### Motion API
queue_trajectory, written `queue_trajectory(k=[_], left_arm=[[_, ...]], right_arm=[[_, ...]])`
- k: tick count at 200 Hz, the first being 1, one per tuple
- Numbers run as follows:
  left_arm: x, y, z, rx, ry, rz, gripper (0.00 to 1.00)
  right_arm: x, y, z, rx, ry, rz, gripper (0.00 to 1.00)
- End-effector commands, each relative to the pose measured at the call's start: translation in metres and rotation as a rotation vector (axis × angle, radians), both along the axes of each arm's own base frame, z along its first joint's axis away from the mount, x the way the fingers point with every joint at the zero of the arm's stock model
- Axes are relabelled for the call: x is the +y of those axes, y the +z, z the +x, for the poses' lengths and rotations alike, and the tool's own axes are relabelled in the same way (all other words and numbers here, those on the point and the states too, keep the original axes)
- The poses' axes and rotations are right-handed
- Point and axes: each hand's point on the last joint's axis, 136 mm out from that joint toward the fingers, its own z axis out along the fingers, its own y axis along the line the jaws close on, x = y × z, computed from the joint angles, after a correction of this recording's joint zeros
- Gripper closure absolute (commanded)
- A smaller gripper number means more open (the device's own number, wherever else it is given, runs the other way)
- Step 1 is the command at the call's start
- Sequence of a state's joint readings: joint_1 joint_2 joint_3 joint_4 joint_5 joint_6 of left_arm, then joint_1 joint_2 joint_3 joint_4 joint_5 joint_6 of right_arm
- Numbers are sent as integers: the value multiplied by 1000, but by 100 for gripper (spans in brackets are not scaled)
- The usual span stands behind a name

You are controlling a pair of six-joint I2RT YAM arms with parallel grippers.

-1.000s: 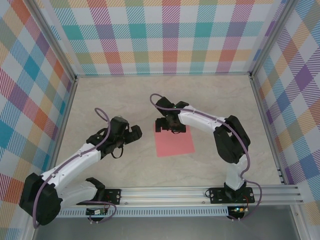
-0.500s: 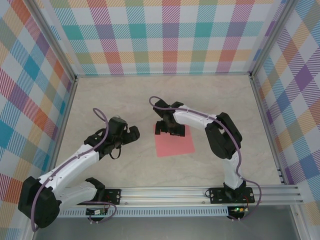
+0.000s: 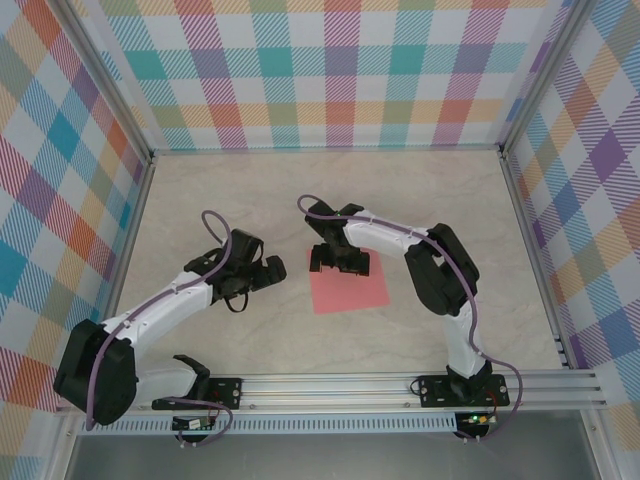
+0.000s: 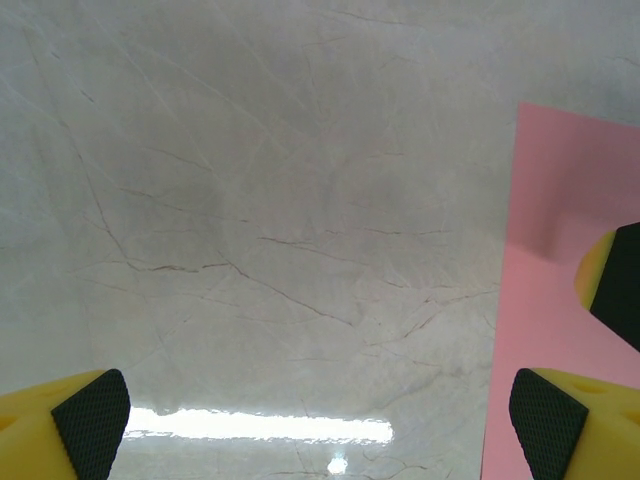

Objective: Fold a paper plane with a square sheet of paper (pick it up from the middle)
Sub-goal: Fold the square sheet of paper in half at the center of the table.

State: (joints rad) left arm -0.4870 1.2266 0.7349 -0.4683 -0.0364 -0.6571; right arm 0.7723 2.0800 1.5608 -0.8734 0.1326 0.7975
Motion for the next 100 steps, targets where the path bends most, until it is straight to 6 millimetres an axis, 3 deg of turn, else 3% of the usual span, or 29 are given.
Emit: queue_trajectory(k=[1,100], left_arm=[[0,5,4,-3,-2,-16,0],[9,-1,-6,16,38,-33,0]], right_arm=[[-4,-11,-8,49,-7,-17,0],[-8,6,1,12,59,-68,0]])
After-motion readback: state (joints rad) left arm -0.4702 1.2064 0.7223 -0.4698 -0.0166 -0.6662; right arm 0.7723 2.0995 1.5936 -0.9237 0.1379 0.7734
